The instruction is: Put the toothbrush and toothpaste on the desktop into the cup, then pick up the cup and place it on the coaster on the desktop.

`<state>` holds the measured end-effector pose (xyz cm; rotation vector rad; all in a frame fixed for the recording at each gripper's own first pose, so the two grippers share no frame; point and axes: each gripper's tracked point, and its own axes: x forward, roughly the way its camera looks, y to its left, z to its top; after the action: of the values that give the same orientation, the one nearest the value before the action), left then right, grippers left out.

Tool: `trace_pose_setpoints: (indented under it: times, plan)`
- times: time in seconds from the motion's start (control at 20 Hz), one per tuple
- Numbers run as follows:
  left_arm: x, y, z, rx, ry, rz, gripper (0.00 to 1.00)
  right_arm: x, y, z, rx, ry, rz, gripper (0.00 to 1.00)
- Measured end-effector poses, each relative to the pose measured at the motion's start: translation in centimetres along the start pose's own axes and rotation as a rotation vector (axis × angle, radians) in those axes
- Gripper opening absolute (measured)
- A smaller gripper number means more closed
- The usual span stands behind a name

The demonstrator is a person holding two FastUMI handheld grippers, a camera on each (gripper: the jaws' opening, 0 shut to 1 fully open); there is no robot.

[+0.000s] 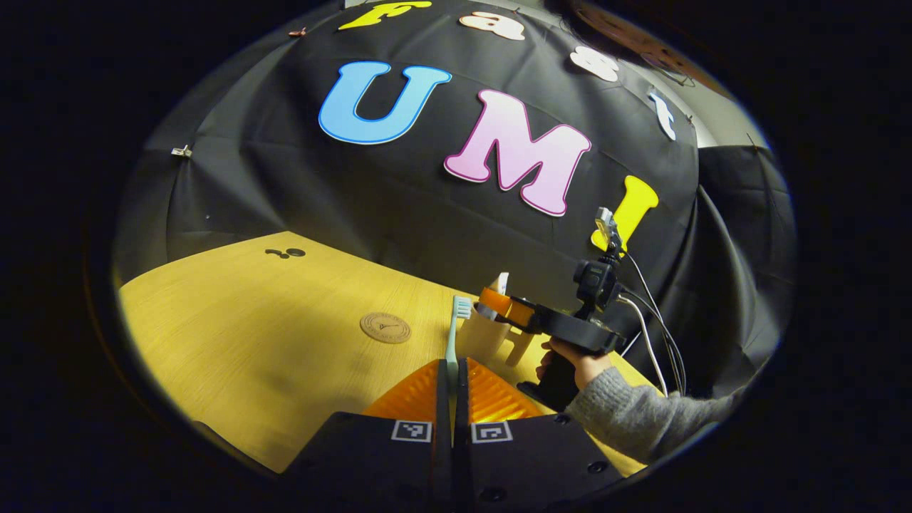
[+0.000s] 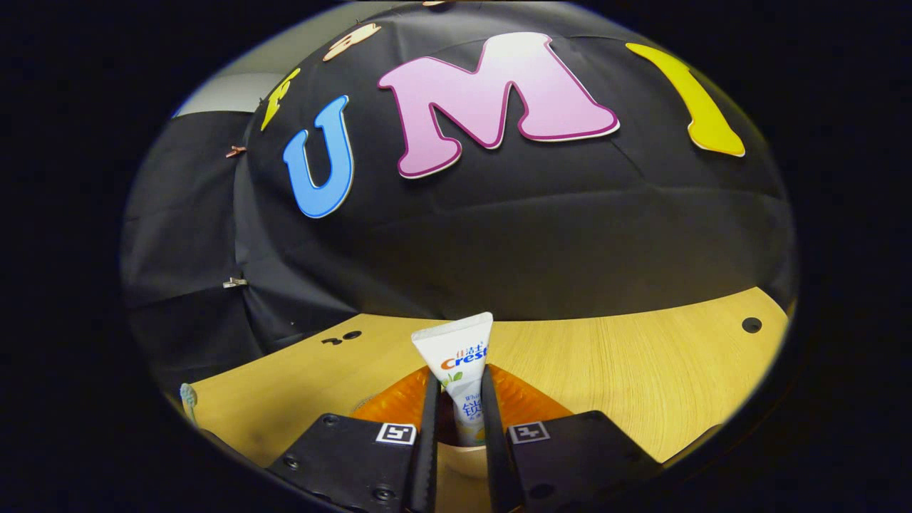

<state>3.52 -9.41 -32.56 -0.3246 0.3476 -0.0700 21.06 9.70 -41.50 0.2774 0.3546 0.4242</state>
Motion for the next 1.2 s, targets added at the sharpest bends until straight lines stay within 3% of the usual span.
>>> trace_pose_setpoints:
  times: [0.15,0.2,0.25,0.3,0.35,0.55,0.9,1.2]
  plan:
    - [2.1,-1.2,2.8,-0.04,-0.078,-0.032,0.06,-1.1,0.6,3.3,0.029,-0.073,0.021,0.48]
    - [2.8,-1.6,3.7,-0.055,-0.108,-0.044,0.06,-1.6,0.6,4.5,0.042,-0.097,0.022,0.49]
    - [3.7,-2.0,4.7,-0.07,-0.136,-0.058,0.06,-2.2,0.4,5.7,0.057,-0.122,0.024,0.41]
    - [4.7,-2.5,6.1,-0.093,-0.178,-0.074,0.06,-3.3,0.0,7.2,0.076,-0.152,0.023,0.57]
    - [5.5,-2.8,7.0,-0.114,-0.21,-0.089,0.06,-4.1,-0.6,8.2,0.085,-0.169,0.017,0.6]
    - [9.8,-3.6,10.9,-0.171,-0.333,-0.121,0.06,-8.4,-3.8,9.5,0.085,-0.184,-0.043,0.6]
    - [17.4,-2.9,13.8,-0.392,-0.467,-0.105,0.06,-12.2,-7.6,5.5,0.108,-0.097,-0.114,0.6]
    - [23.2,-2.6,8.6,-0.336,-0.399,-0.023,0.06,-13.2,-8.8,1.9,0.165,-0.02,-0.103,0.6]
